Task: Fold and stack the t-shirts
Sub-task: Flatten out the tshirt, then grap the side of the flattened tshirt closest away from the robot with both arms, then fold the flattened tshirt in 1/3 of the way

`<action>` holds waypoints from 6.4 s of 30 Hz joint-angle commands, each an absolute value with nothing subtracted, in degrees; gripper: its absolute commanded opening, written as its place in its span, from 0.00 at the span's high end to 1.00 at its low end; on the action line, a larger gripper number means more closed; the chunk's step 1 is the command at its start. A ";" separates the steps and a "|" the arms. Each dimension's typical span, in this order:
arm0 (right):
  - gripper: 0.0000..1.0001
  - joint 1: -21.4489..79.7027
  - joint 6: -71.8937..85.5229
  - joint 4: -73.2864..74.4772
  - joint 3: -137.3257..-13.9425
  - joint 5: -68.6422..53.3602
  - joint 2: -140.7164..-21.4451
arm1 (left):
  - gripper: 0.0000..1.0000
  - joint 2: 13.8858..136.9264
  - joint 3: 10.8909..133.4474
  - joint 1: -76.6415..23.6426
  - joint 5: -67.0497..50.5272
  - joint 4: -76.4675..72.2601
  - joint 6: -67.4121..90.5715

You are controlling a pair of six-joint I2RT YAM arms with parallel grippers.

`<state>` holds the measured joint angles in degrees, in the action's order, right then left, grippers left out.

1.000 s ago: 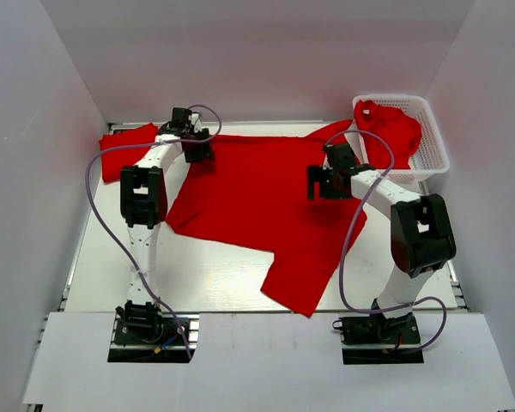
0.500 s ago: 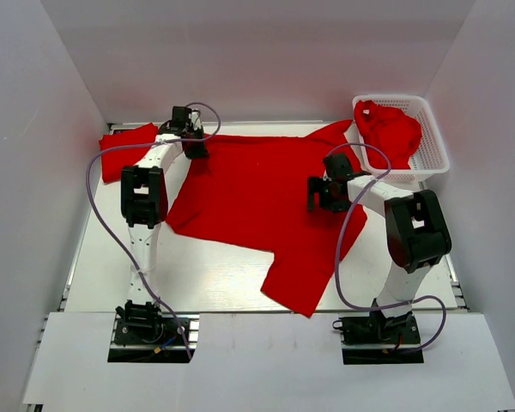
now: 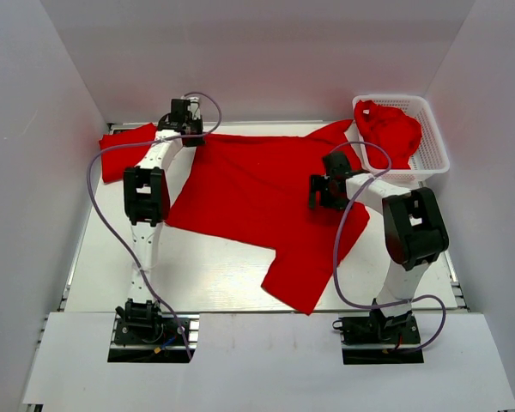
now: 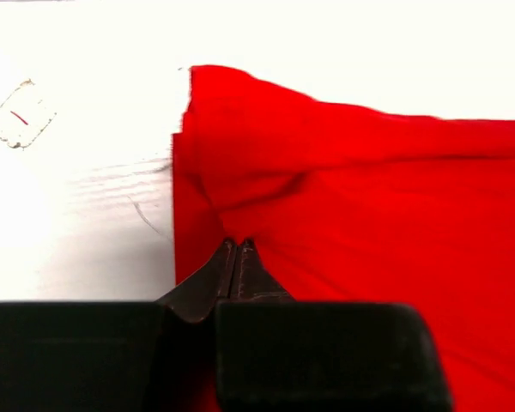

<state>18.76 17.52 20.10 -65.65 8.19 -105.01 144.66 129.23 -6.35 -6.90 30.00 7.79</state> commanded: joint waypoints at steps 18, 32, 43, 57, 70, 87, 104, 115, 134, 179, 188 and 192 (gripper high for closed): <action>0.10 18.55 10.63 26.90 -76.02 5.71 -99.77 | 0.00 127.20 128.43 -5.45 -0.79 39.02 7.55; 0.10 16.97 24.67 27.16 -71.19 16.61 -98.96 | 0.00 110.92 85.97 -6.77 -9.13 32.34 17.48; 0.10 13.36 24.34 26.81 -76.47 9.06 -109.33 | 0.00 105.92 65.95 -7.29 -7.48 31.90 23.11; 0.10 13.18 17.68 25.40 -74.53 5.36 -107.85 | 0.00 92.11 56.75 -7.29 -3.16 35.32 28.48; 0.10 18.18 12.06 34.10 -66.02 10.64 -82.75 | 0.00 81.85 61.11 -5.98 6.68 58.18 41.47; 0.10 44.73 10.10 34.46 -47.73 3.96 -68.03 | 0.05 68.90 43.68 -3.25 14.68 50.02 53.35; 0.10 52.64 18.10 32.34 -43.51 3.69 -68.99 | 0.35 73.92 34.89 -2.72 11.25 35.35 52.82; 0.10 54.49 19.42 33.58 -42.80 5.10 -70.05 | 0.39 71.54 33.76 -2.72 10.72 31.82 50.72; 0.10 63.52 15.90 33.39 -41.82 -1.94 -70.75 | 1.00 76.20 35.76 -2.72 8.61 34.01 48.08; 1.00 73.75 28.84 27.52 -42.63 36.39 -73.05 | 1.00 70.31 42.71 -3.87 5.19 39.11 46.41; 1.00 59.96 12.67 14.88 -44.56 35.07 -73.03 | 1.00 76.46 50.87 -3.87 5.18 39.90 46.41; 1.00 55.64 8.18 12.05 -46.58 33.31 -76.01 | 1.00 80.50 54.92 -3.87 5.71 39.29 46.41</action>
<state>57.23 14.02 17.93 -43.35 33.45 -74.00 78.98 51.33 -3.60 5.30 40.23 46.41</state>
